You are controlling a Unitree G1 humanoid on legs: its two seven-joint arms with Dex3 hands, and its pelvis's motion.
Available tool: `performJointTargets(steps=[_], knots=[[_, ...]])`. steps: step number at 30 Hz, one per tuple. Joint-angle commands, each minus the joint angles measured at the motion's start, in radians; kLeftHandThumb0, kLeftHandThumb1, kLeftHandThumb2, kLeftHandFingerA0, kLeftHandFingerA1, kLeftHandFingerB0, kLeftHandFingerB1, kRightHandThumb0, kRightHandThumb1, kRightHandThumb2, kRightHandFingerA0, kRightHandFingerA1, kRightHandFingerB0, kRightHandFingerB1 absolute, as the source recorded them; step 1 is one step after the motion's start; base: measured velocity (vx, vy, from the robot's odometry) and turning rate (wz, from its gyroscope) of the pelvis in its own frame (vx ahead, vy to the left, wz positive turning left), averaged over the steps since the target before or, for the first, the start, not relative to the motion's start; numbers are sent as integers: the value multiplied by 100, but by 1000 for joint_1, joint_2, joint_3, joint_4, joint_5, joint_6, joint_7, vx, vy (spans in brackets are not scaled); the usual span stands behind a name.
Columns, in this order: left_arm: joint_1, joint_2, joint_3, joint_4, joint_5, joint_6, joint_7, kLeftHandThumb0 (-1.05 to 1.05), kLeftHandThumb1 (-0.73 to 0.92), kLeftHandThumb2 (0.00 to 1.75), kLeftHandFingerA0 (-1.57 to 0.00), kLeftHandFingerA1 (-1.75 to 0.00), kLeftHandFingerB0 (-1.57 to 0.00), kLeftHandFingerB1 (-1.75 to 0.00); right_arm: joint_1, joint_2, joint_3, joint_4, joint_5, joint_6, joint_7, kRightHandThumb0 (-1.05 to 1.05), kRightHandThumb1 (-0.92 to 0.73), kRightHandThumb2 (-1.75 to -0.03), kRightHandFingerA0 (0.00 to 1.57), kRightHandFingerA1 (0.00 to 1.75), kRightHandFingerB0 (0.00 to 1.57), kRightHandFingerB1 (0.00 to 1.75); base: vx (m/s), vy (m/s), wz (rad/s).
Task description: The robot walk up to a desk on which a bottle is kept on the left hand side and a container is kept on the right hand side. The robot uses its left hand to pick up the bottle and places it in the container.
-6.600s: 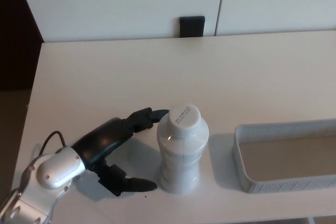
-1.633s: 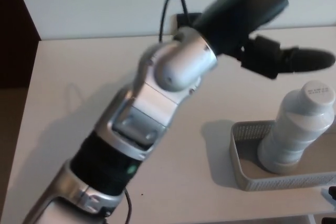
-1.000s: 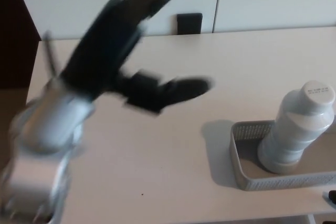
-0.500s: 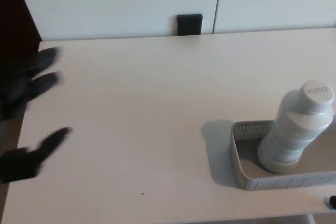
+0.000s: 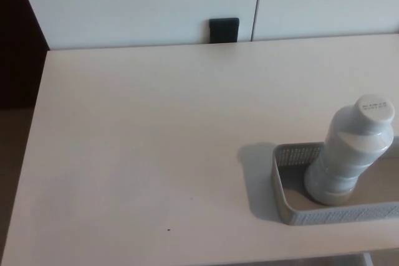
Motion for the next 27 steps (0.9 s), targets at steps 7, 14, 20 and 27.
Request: performJointTargets(steps=[7,14,20,27], knots=[[51,56,-10,967,106,-353,155,-73,54,89,-27,-51,-18,-42,-50,-56,-173,497,71,-144,35,-11,-43,-88,35,63,29,57,0,0,0],[11,40,-137,1089,166,-331,136,-74,54,90,-26,-53,-14,-42,-103,-119,-155,744,-12,-209,-12,-13,-65,-58,47,55,39,46,0,0,0],[13,47,-183,1136,170,-358,151,-75,54,91,-26,-53,-15,-43,-115,-144,-150,864,-26,-246,-24,-14,-64,-58,47,54,37,45,0,0,0],[-8,68,-207,1193,151,-392,161,-75,54,91,-26,-53,-15,-43,-143,-152,-141,922,-23,-285,-21,-14,-64,-58,47,54,37,45,0,0,0]])
